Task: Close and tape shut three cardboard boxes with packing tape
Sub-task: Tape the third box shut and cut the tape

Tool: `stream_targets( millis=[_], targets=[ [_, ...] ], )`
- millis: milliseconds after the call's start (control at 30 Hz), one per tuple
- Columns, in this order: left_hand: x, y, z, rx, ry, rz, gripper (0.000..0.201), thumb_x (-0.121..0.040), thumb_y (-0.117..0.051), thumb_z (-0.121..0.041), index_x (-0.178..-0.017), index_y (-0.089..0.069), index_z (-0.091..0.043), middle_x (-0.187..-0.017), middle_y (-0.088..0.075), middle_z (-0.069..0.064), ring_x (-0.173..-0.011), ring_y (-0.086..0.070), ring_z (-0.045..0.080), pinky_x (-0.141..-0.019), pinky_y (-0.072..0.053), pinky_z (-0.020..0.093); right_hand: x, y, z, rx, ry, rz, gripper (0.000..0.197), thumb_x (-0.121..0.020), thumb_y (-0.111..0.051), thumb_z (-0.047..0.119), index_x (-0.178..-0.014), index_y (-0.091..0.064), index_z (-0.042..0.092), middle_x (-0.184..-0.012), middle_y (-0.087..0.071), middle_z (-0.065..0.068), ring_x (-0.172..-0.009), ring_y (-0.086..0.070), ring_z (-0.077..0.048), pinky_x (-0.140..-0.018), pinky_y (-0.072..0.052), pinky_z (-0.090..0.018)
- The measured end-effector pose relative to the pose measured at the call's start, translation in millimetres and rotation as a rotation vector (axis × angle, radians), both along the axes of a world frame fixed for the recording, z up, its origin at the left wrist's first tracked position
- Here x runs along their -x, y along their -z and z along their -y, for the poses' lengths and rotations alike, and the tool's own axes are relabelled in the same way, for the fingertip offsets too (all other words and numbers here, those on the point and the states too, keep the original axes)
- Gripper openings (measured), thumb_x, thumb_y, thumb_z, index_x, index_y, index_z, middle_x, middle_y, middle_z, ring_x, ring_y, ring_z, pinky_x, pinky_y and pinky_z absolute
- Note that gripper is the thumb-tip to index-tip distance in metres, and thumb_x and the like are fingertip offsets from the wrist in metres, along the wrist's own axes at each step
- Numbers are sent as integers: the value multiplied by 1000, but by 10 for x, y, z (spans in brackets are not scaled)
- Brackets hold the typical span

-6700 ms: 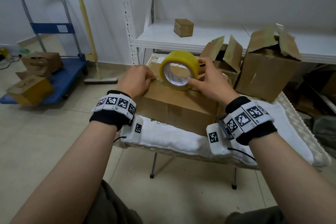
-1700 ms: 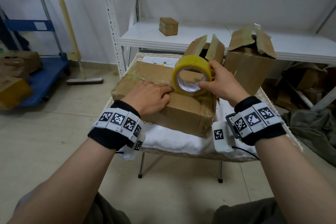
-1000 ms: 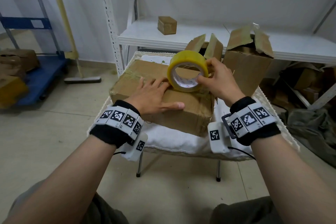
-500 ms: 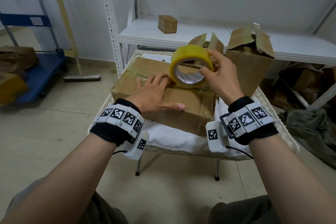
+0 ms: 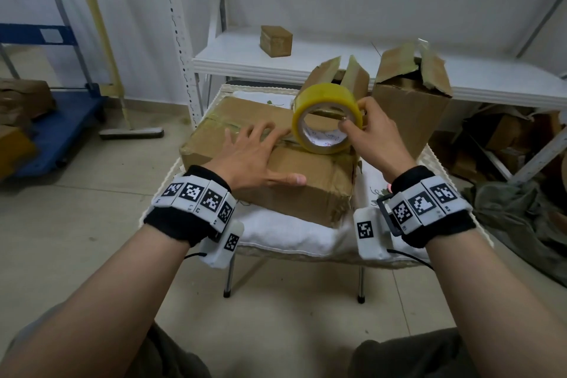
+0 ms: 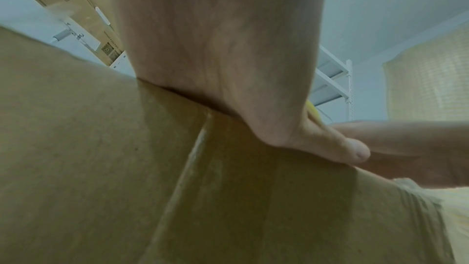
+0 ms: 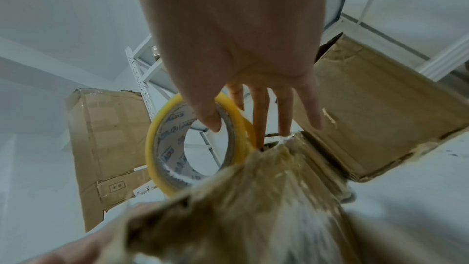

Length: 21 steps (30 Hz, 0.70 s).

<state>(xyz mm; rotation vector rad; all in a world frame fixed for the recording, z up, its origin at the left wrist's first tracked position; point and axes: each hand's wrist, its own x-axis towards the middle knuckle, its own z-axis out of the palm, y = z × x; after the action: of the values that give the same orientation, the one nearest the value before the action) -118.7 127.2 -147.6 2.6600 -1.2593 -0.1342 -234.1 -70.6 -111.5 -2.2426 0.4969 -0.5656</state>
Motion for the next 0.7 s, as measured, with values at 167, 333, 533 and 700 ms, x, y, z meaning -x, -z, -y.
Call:
stream_targets(
  millis=[167,333,533,700],
  targets=[
    [-40,21,36,18,37,44,138,-41,-20,-107,-155,-12,-31,-163,-12,-2,-151,-13,27,-118,-3,66,8,-48,-50,-47,-42,58,22,-101,-55,25,-119,-47,14,-100,-61,-10,-96,-59,-24,-85,-50,-45],
    [-64,52,32,100,99,54,128,-54,-33,-101,-156,-12,-27,-164,-11,-6,-152,-9,22,-121,4,59,-6,-81,-77,-55,-34,116,22,-103,-51,27,-118,-44,12,-96,-59,-6,-87,-58,-18,-87,-53,-48],
    [-111,-5,42,197,183,68,133,-48,-52,-97,-155,-18,-26,-163,-16,-10,-152,-10,16,-122,4,57,6,-105,-112,9,-49,137,20,-103,-48,25,-117,-40,14,-102,-61,-11,-95,-63,-31,-90,-54,-58],
    [-178,-59,92,155,228,59,140,-42,-55,-98,-156,-16,-26,-165,-15,-9,-152,-12,11,-122,8,56,21,-109,-111,52,-66,140,19,-103,-48,19,-118,-39,13,-104,-60,-12,-92,-61,-27,-88,-55,-55]
  ],
)
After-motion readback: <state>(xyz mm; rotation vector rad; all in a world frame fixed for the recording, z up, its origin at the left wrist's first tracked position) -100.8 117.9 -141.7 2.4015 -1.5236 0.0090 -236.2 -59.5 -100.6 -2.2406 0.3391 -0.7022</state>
